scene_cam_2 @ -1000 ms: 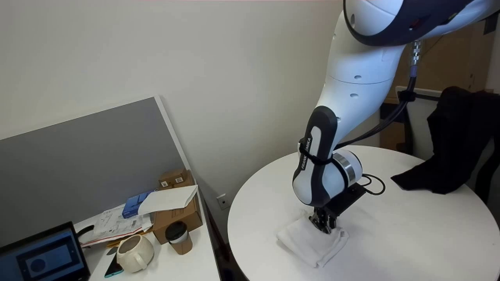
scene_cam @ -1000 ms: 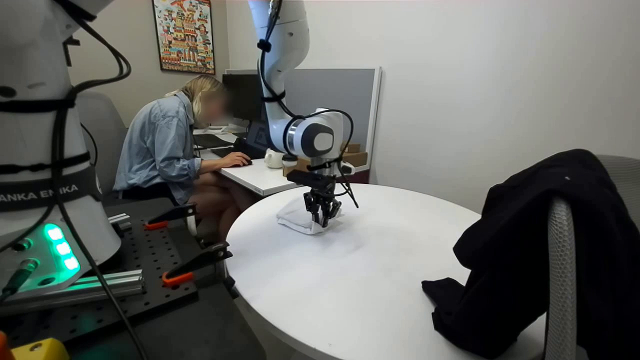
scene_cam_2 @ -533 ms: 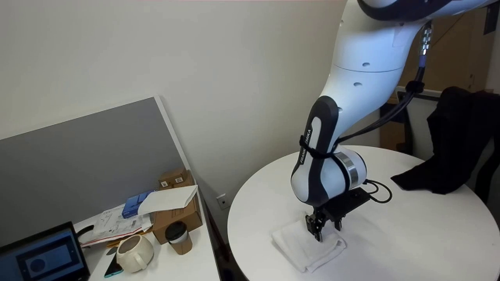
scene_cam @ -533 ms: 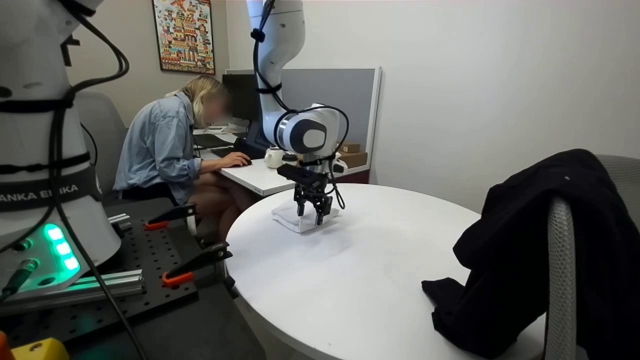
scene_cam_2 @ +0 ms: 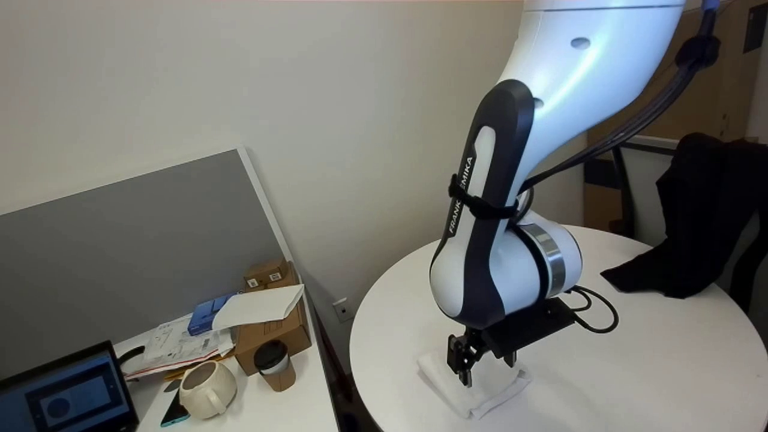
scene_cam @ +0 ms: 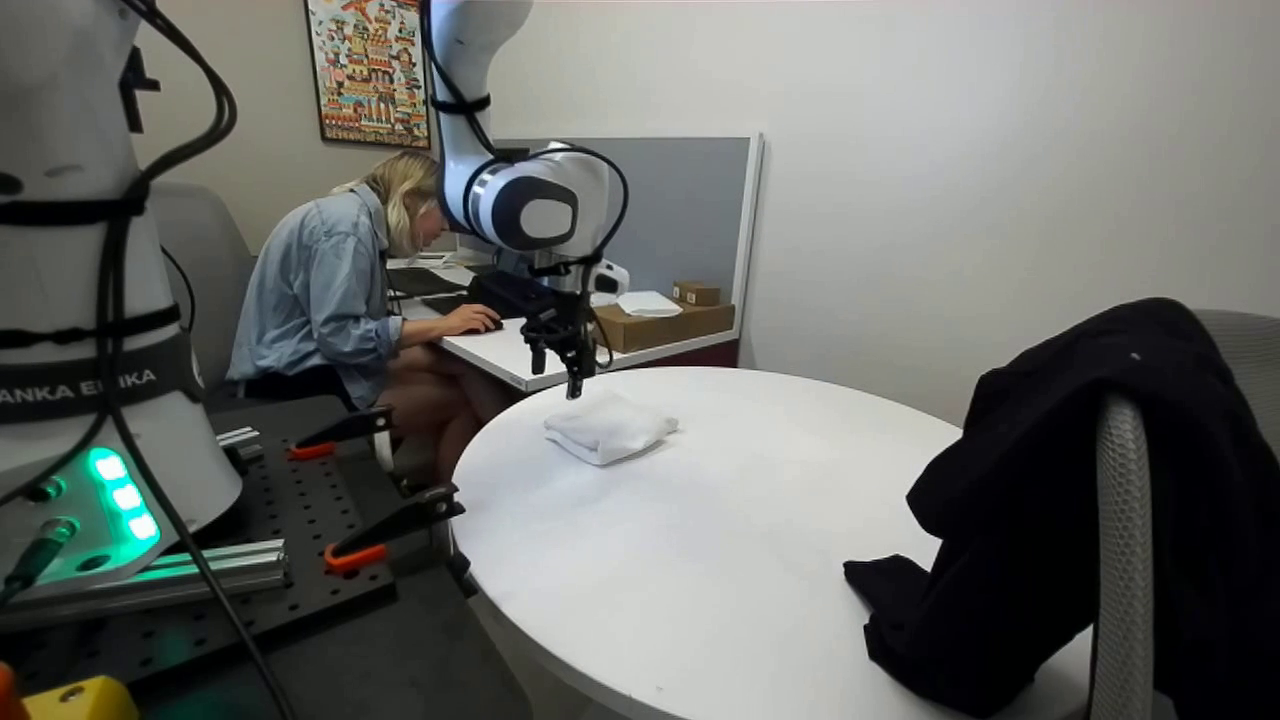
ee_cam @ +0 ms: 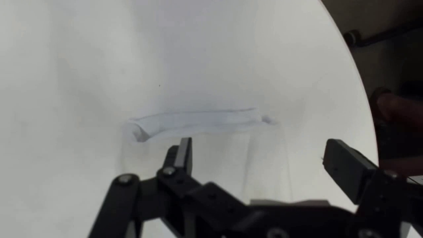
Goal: Use the white towel to wipe the table surface
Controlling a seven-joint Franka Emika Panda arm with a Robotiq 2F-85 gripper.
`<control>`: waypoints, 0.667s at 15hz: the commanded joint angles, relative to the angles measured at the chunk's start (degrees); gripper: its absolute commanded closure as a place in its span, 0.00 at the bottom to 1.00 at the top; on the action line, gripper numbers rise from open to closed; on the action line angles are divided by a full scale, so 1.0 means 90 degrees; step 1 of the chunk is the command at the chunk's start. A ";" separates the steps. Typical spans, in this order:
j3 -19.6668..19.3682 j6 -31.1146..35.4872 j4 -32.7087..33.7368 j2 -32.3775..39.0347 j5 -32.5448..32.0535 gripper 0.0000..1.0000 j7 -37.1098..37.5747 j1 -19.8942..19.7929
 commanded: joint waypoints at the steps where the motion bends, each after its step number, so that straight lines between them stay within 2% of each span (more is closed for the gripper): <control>1: 0.0023 0.0347 -0.0924 -0.0968 0.0319 0.00 0.0423 0.0191; 3: 0.0019 0.0260 -0.1172 -0.1398 0.0375 0.00 0.0507 0.0193; 4: -0.0022 0.0199 -0.0716 -0.0794 0.0246 0.00 0.0338 0.0202; 10: -0.0033 0.0181 -0.0772 -0.0841 0.0250 0.00 0.0342 0.0208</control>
